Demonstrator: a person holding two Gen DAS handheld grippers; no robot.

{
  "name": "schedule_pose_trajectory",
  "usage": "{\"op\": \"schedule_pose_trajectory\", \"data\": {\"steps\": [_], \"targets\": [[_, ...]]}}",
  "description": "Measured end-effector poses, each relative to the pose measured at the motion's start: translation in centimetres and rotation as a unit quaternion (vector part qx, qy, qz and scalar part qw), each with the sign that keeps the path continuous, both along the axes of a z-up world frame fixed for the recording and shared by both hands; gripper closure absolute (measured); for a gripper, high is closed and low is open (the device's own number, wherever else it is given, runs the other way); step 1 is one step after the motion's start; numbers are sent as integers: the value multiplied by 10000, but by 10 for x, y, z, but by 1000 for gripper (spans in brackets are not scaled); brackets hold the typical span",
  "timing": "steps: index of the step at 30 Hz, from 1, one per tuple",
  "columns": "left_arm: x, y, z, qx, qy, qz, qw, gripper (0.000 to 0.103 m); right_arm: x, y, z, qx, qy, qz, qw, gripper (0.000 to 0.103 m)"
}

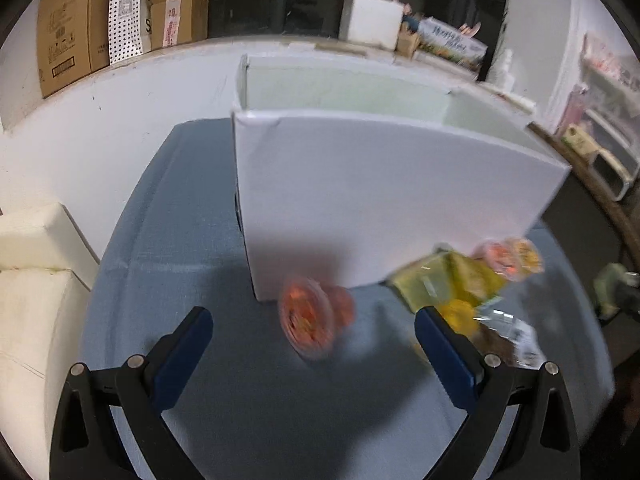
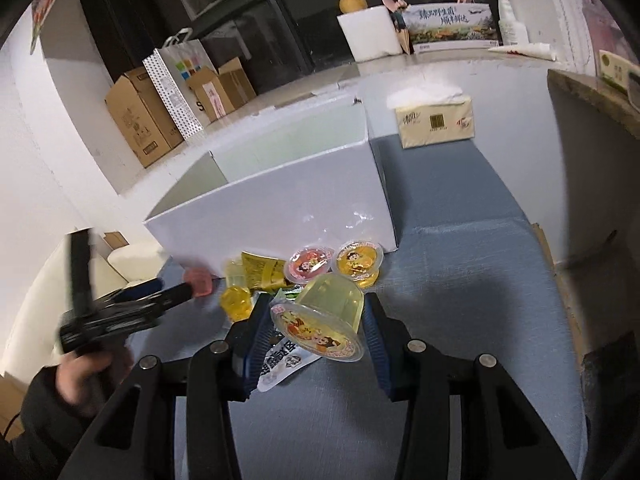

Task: Organize snacks
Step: 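Grasp a pink jelly cup with the left tool while the right grasps a round jelly cup, then carry both jelly cups over the white box and release them inside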

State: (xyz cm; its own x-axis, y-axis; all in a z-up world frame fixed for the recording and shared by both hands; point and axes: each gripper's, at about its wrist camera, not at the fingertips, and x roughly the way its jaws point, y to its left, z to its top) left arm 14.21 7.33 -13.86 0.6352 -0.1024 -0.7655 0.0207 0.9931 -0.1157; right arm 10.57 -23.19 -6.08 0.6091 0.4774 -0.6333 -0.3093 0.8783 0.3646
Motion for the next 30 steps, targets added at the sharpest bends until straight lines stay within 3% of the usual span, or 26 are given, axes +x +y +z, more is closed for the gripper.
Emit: {"op": "schedule_pose_trajectory", "data": {"steps": [4, 5, 8, 9, 16, 22, 30], "targets": [[14, 8, -14, -240, 208, 207, 9993, 0, 1, -1, 1, 46, -8, 22, 10000, 54], [16, 10, -16, -308, 244, 209, 9990, 5, 0, -1, 0, 42, -4, 22, 10000, 54], [12, 8, -15, -194, 138, 143, 9996, 45, -1, 1, 0, 41, 12, 47, 10000, 54], [11, 8, -14, -152, 183, 139, 9996, 53, -1, 2, 0, 43, 6, 54, 10000, 54], [-27, 9, -3, -562, -41, -142, 9983, 53, -5, 7, 1, 30, -38, 152, 9999, 54], [-80, -7, 48, -699, -699, -474, 9940, 53, -9, 15, 6, -13, -148, 300, 9994, 54], [-58, -14, 118, -660, -1370, -672, 9861, 53, 18, 39, 49, -189, -747, 606, 9952, 54]]}}
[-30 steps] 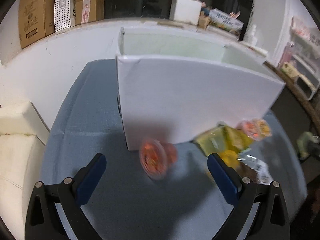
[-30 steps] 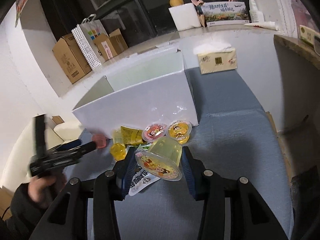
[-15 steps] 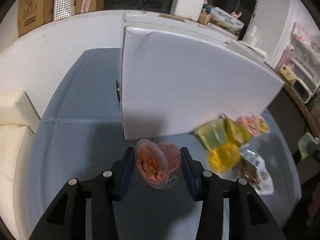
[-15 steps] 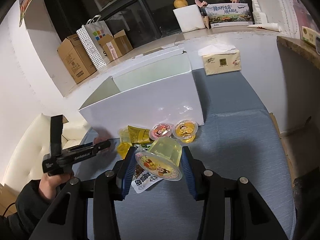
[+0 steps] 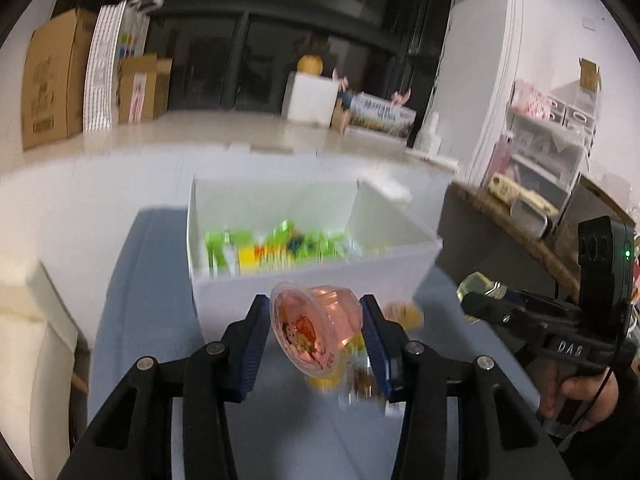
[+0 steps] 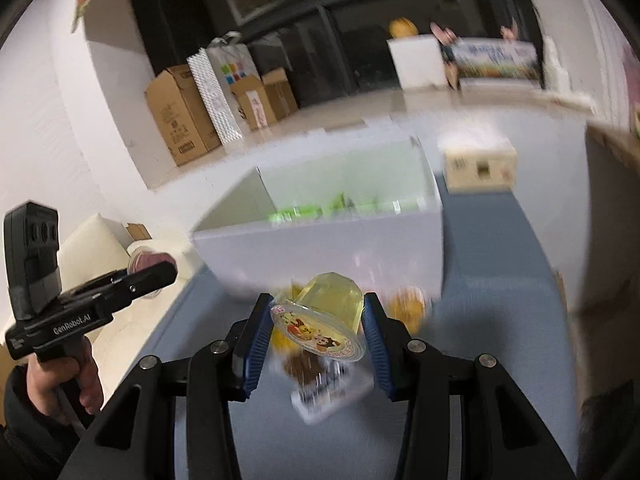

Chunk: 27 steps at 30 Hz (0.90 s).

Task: Organize snacks
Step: 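Carry both jelly cups over the white box and release them inside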

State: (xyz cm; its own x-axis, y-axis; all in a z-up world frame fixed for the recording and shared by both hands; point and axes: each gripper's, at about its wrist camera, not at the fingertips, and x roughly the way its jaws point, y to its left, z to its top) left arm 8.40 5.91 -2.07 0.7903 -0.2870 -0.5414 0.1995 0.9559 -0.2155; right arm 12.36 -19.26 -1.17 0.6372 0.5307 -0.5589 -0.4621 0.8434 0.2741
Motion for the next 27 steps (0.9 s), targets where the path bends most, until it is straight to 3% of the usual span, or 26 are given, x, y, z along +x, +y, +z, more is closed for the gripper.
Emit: {"op": "schedule_pose_trajectory", "data": {"steps": [4, 8, 12, 13, 14, 15, 16, 17, 27], "targets": [[49, 4, 21, 79, -72, 149, 9998, 53, 46, 15, 24, -71, -93, 78, 9999, 54], [99, 11, 16, 150, 172, 274, 9994, 53, 95, 30, 34, -313, -44, 68, 9995, 54], [124, 12, 4, 250, 428, 377, 9981, 52, 125, 36, 30, -440, 193, 49, 9988, 54], [129, 13, 1, 261, 498, 413, 9976, 50, 134, 37, 25, -498, 317, 27, 9983, 54], [131, 14, -1, 313, 525, 467, 9970, 35, 138, 37, 23, -522, 371, -7, 9979, 54], [130, 14, -3, 357, 542, 507, 9966, 8, 140, 36, 20, -536, 407, -44, 9977, 44], [130, 14, -4, 395, 550, 538, 9963, 0, 143, 35, 18, -547, 464, -89, 9974, 15], [128, 14, -5, 393, 481, 490, 9969, 0, 145, 32, 16, -517, 499, -160, 9973, 3], [113, 2, 3, 572, 439, 408, 9966, 0, 130, 11, 33, -302, 285, -224, 9989, 0]]}}
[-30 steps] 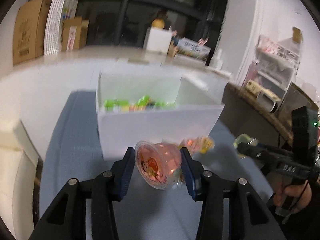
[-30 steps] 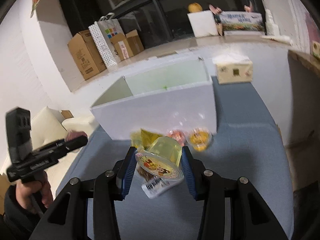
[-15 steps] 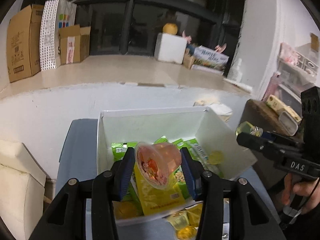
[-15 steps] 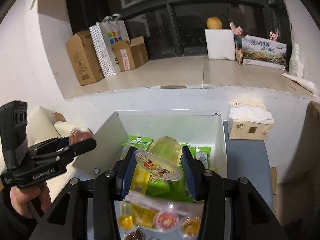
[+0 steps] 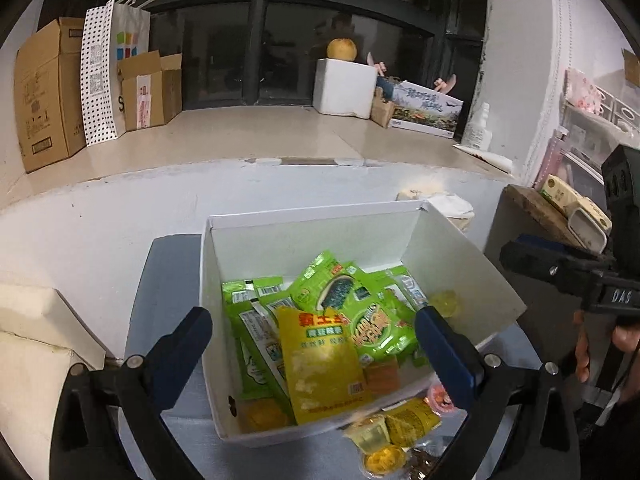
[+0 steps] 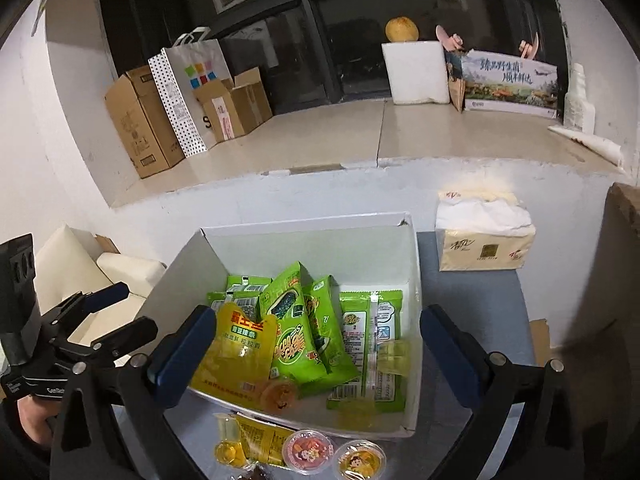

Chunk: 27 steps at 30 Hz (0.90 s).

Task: Organize snacks
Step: 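Carry both jelly cups over the white box and release them inside, then grasp a yellow jelly cup with the left tool and lift it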

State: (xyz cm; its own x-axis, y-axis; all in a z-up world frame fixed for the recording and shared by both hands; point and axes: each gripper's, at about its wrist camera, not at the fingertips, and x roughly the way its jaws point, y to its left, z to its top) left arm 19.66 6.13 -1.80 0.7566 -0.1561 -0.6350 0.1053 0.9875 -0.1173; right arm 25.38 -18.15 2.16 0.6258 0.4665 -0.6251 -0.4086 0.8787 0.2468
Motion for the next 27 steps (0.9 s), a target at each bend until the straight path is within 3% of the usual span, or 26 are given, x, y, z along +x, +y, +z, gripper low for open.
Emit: {"op": "schedule_pose_trajectory", "data": {"steps": [6, 10, 15, 21, 27], "targets": [[-54, -15, -9, 83, -175, -167, 9997, 0, -56, -28, 3, 304, -299, 36, 9991, 0], [-102, -19, -31, -100, -111, -145, 9998, 0, -101, -45, -22, 294, -261, 4, 9992, 0], [-131, -20, -54, -282, 109, -16, 9995, 0, -136, -62, -62, 191, -122, -206, 9995, 0], [-135, -17, -62, -359, 164, 35, 9992, 0, -119, -57, -89, -93, 198, -163, 9996, 0], [-135, -19, -64, -373, 163, -5, 9992, 0, -86, -27, -107, -861, 202, 202, 9959, 0]]}}
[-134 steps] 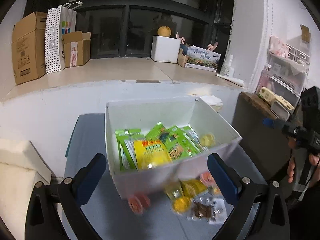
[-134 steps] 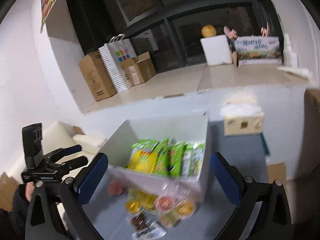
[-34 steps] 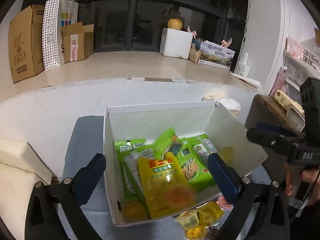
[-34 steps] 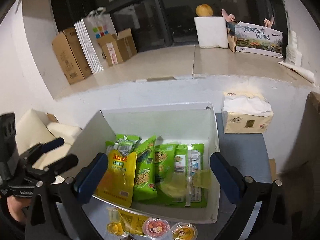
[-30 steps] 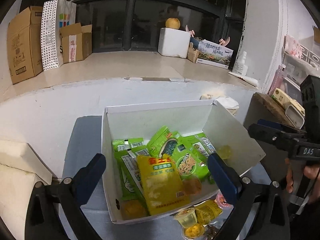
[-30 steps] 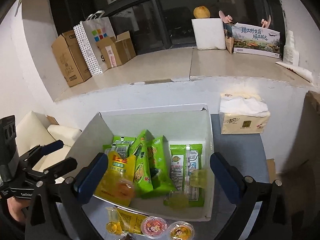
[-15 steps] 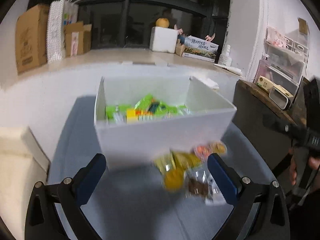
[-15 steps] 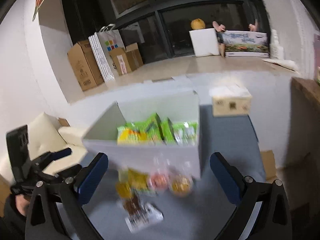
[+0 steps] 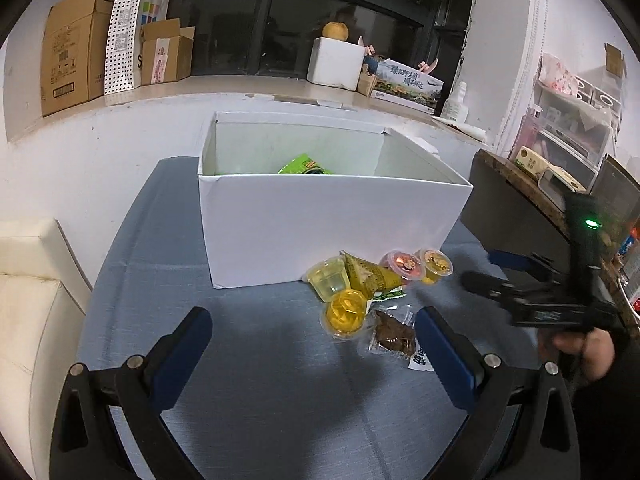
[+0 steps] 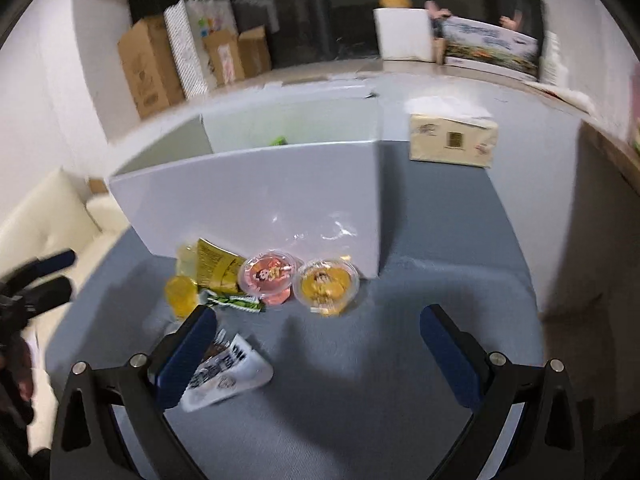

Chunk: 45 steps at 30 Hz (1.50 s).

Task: Organize snacks
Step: 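Grasp a yellow jelly cup with the left tool and lift it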

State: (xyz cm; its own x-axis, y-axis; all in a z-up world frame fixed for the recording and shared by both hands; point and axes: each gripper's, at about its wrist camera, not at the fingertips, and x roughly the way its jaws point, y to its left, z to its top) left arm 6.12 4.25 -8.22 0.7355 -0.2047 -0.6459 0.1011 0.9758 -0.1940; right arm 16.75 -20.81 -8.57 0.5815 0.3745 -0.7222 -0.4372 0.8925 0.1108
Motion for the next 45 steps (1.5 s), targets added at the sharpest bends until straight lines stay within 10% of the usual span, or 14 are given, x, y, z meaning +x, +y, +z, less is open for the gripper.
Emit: {"op": "schedule_pose_trajectory", "data": {"steps": [10, 36, 41, 45], "targets": [[1, -1, -13, -51, 172, -40, 9998, 0, 38, 9, -24, -18, 484, 299, 9984, 52], [72, -34, -59, 159, 715, -190, 9971, 1, -63, -22, 14, 629, 17, 87, 9980, 52], [82, -39, -67, 51, 844, -394, 9956, 59, -66, -20, 13, 633, 9, 137, 9979, 52], [76, -47, -65, 231, 759, -542, 9954, 67, -66, -19, 13, 656, 17, 157, 9977, 52]]}}
